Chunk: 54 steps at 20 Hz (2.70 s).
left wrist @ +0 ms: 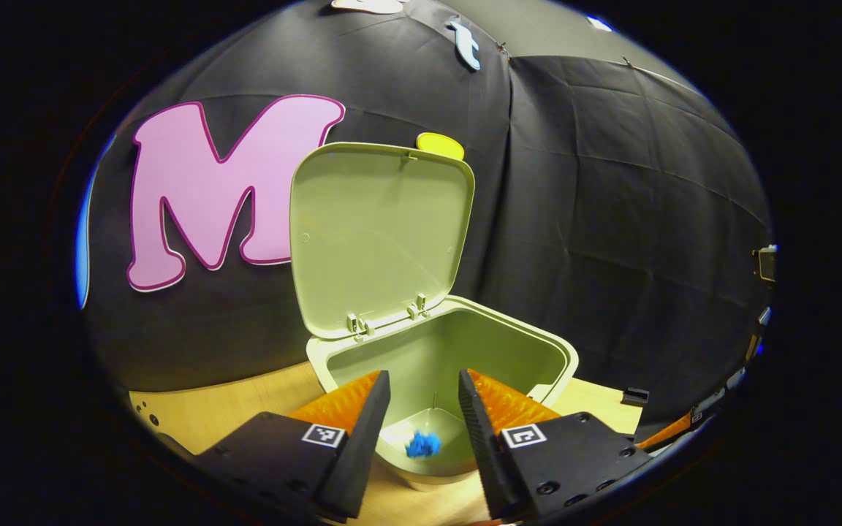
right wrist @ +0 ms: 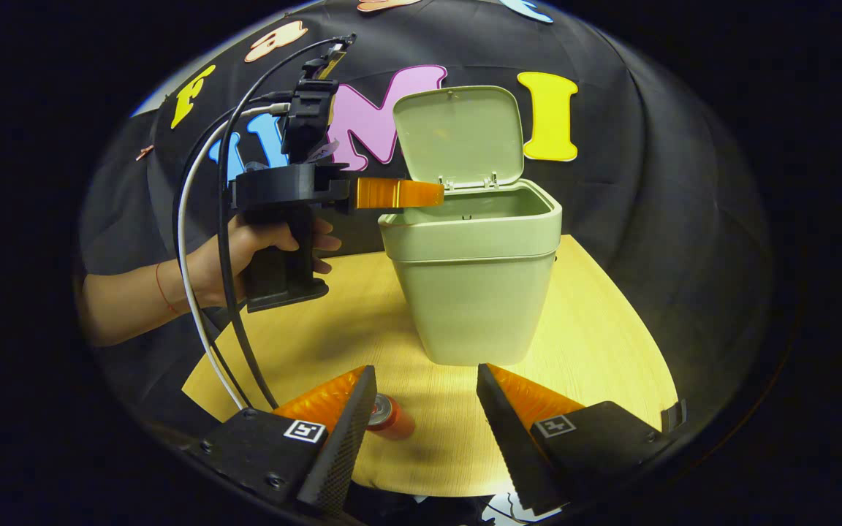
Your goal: Press the lid of the desktop garbage bin to open it, pick up the crumpled paper on the desktop and throw it into the bin, then pick up the pop can on the desktop and drop it into the bin, and finally close the garbage bin lid.
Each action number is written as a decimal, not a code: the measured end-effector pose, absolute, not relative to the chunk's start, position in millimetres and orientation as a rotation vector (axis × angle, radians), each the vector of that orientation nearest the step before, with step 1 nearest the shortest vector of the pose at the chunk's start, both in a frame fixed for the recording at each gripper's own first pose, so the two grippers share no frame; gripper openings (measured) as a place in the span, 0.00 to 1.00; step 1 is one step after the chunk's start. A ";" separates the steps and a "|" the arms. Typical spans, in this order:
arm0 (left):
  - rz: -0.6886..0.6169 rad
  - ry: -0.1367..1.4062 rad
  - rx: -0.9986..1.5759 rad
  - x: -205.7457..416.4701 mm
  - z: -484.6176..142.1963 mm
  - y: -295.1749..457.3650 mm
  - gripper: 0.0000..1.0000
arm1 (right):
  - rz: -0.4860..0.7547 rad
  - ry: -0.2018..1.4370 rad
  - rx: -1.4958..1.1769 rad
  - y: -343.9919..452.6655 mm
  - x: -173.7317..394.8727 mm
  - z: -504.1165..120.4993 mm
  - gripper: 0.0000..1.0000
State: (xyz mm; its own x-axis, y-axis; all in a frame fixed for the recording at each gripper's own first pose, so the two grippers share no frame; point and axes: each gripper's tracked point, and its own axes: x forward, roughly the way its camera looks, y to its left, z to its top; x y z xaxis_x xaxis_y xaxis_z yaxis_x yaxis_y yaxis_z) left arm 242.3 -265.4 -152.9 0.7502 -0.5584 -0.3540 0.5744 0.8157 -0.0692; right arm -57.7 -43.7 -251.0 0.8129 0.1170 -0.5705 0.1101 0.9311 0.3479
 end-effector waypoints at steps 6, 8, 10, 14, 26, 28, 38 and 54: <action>-0.562 0.341 0.040 240.8 -143.7 -244.8 0.80 | 0.059 0.635 0.362 -28.4 -56.1 -253.8 0.90; -0.530 0.328 0.045 238.2 -138.7 -230.8 0.91 | 0.090 0.645 0.351 -16.1 -56.5 -256.3 0.91; -0.502 0.314 0.046 232.0 -131.5 -215.6 0.96 | 0.115 0.659 0.340 -5.3 -57.0 -259.7 0.91; -0.468 0.295 0.041 209.2 -118.9 -185.3 0.96 | 0.156 0.684 0.320 16.0 -56.4 -268.8 0.97; -0.331 0.339 -0.014 125.3 -130.5 -78.9 0.96 | 0.242 0.795 0.215 60.9 -53.9 -324.0 0.97; -0.301 0.351 -0.028 114.9 -134.5 -63.1 0.96 | 0.248 0.806 0.192 63.9 -51.4 -333.6 0.97; -0.241 0.380 -0.027 81.7 -152.9 -22.6 0.96 | 0.247 0.883 0.136 67.2 -51.8 -377.1 0.97; -0.196 0.404 -0.076 73.8 -169.7 -4.7 0.96 | 0.217 0.871 0.159 61.2 -40.6 -351.0 0.84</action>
